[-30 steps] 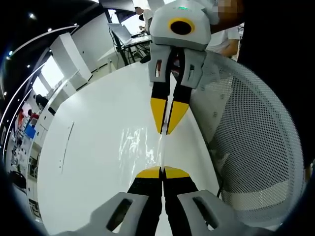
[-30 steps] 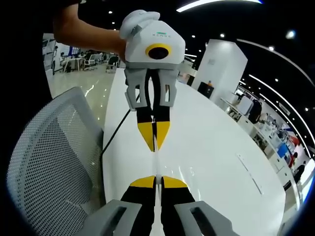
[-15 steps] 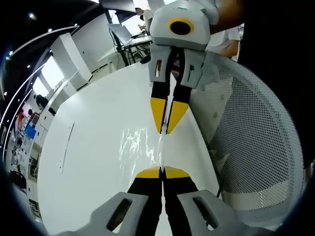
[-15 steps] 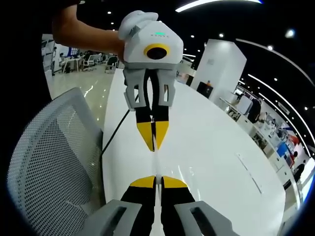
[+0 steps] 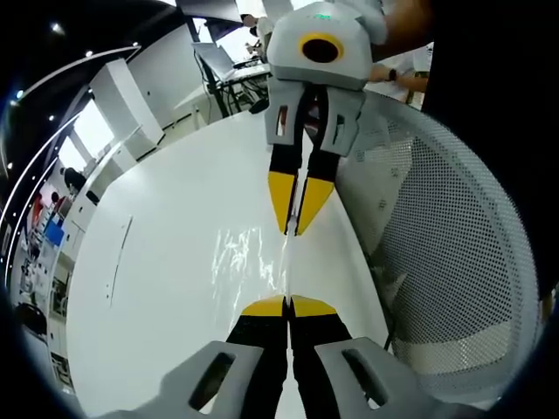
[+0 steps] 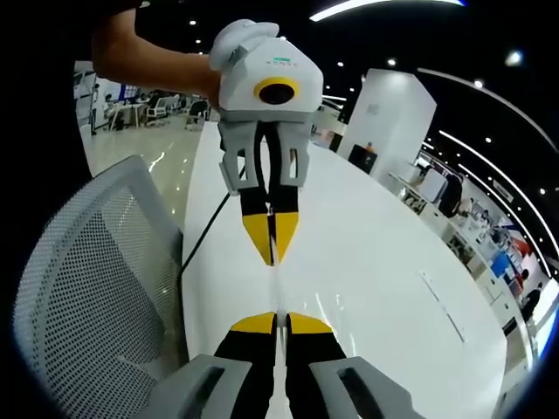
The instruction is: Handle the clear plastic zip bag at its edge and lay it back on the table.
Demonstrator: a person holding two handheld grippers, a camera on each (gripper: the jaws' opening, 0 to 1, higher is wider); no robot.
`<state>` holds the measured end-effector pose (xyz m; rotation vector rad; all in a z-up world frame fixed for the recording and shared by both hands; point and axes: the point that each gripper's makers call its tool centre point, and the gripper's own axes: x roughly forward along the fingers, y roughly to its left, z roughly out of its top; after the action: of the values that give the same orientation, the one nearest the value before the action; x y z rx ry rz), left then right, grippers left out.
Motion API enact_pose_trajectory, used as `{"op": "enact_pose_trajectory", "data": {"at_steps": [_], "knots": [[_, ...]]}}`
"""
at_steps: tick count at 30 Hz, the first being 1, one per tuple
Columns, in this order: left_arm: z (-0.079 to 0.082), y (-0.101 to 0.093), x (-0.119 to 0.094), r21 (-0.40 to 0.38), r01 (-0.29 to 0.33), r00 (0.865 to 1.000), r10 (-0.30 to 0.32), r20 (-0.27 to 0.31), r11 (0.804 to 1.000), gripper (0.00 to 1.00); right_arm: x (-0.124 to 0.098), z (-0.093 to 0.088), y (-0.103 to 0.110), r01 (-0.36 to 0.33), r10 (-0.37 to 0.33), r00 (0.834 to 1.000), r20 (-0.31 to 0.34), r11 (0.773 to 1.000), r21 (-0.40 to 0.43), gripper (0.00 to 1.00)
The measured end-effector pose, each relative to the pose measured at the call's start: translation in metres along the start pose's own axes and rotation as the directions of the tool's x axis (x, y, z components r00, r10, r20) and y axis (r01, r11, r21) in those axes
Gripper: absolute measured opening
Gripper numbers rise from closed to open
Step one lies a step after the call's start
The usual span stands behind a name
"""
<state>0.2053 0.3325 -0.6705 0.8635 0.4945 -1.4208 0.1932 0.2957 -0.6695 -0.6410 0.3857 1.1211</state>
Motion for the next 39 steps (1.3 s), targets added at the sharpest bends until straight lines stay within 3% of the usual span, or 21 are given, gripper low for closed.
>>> {"op": "enact_pose_trajectory", "data": {"at_steps": [39], "knots": [[-0.0047, 0.0013, -0.0019, -0.006, -0.002, 1.0, 0.002, -0.001, 1.0, 0.0, -0.0058, -0.0055, -0.0017, 0.013, -0.013, 1.0, -0.014, 1.0, 0.012, 0.0]]}}
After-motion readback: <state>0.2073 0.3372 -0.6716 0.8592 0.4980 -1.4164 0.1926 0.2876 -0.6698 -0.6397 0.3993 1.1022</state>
